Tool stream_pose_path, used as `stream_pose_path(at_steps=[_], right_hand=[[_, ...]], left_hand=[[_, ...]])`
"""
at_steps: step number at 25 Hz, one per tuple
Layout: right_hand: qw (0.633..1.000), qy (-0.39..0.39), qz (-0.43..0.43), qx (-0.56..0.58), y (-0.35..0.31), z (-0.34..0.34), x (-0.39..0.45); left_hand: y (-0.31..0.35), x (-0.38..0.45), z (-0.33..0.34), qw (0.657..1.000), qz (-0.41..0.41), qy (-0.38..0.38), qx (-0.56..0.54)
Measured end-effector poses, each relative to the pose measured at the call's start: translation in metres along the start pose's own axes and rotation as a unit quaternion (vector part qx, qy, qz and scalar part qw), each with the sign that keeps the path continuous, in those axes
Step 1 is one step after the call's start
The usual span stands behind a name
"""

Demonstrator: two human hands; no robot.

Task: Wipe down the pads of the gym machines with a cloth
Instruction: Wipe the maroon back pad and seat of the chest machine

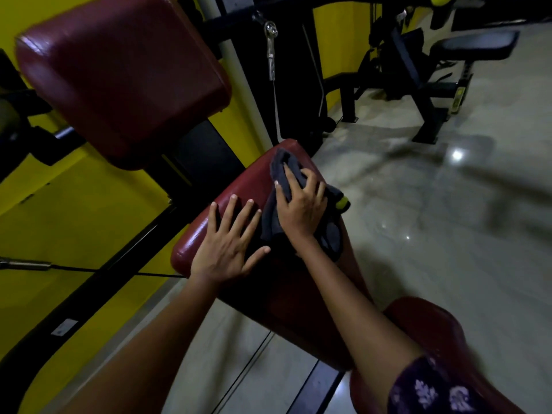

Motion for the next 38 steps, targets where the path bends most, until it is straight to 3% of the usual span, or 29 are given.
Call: stream_pose_path(at_steps=[2, 5, 8, 10, 12, 13, 15, 17, 19, 20, 24, 27, 28, 32, 36, 37, 38], right_hand=[[0.999, 0.029, 0.017, 0.012, 0.025, 0.001, -0.004], [0.986, 0.101, 0.125, 0.036, 0.088, 0.0, -0.043], [0.964, 0.082, 0.249, 0.046, 0.142, 0.017, -0.107], [0.918, 0.028, 0.385, 0.088, 0.178, 0.032, -0.151], [0.841, -0.04, 0.528, 0.116, 0.185, 0.042, -0.187], [0.829, -0.044, 0.545, 0.118, 0.171, 0.039, -0.189], [0.874, -0.012, 0.471, 0.12, 0.117, 0.02, -0.169], [0.941, 0.019, 0.322, 0.101, 0.059, 0.0, -0.161], [0.968, 0.037, 0.227, 0.098, 0.038, -0.004, -0.175], [0.97, 0.039, 0.22, 0.091, 0.047, -0.002, -0.186], [0.923, 0.037, 0.383, 0.026, 0.128, 0.013, -0.259], [0.807, -0.047, 0.582, 0.089, 0.13, 0.022, -0.298], [0.796, -0.033, 0.594, 0.109, 0.116, 0.022, -0.298], [0.856, -0.035, 0.496, 0.138, 0.058, 0.012, -0.276], [0.882, -0.031, 0.458, 0.109, 0.108, 0.029, -0.305], [0.874, -0.044, 0.478, 0.083, 0.124, 0.026, -0.312], [0.842, -0.065, 0.532, 0.059, 0.143, 0.027, -0.329]], left_hand=[[0.002, -0.001, 0.0, 1.0, 0.006, 0.02, 0.006], [0.004, -0.001, -0.002, 0.999, 0.002, 0.046, 0.005], [0.002, -0.001, -0.005, 0.997, 0.002, 0.074, 0.002], [0.002, -0.001, -0.006, 0.997, 0.001, 0.082, 0.005], [0.003, -0.001, -0.008, 0.996, -0.002, 0.088, 0.005], [0.004, -0.002, -0.008, 0.996, -0.003, 0.09, 0.005], [0.003, -0.002, -0.008, 0.996, -0.005, 0.092, 0.004], [0.002, -0.003, -0.009, 0.996, -0.007, 0.093, 0.004], [0.002, -0.003, -0.009, 0.996, -0.01, 0.093, 0.003], [0.001, -0.003, -0.009, 0.995, -0.011, 0.094, 0.001], [0.002, -0.003, -0.009, 0.995, -0.01, 0.099, -0.005], [0.002, -0.003, -0.008, 0.995, -0.01, 0.094, 0.001], [0.002, -0.003, -0.008, 0.996, -0.011, 0.091, 0.003], [0.001, -0.003, -0.007, 0.996, -0.014, 0.085, -0.005], [0.001, -0.005, -0.007, 0.996, -0.013, 0.091, -0.007], [0.001, -0.004, -0.007, 0.995, -0.013, 0.094, -0.006], [0.002, -0.004, -0.008, 0.995, -0.013, 0.097, -0.005]])
Point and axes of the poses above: each hand's wrist, its own x-axis towards the middle knuckle, its own z-axis out of the palm, y = z × x, the point moved 10 cm from there along x, towards the middle knuckle, and after that the axes turned 13 degrees about -z, right-handed, at the moved point
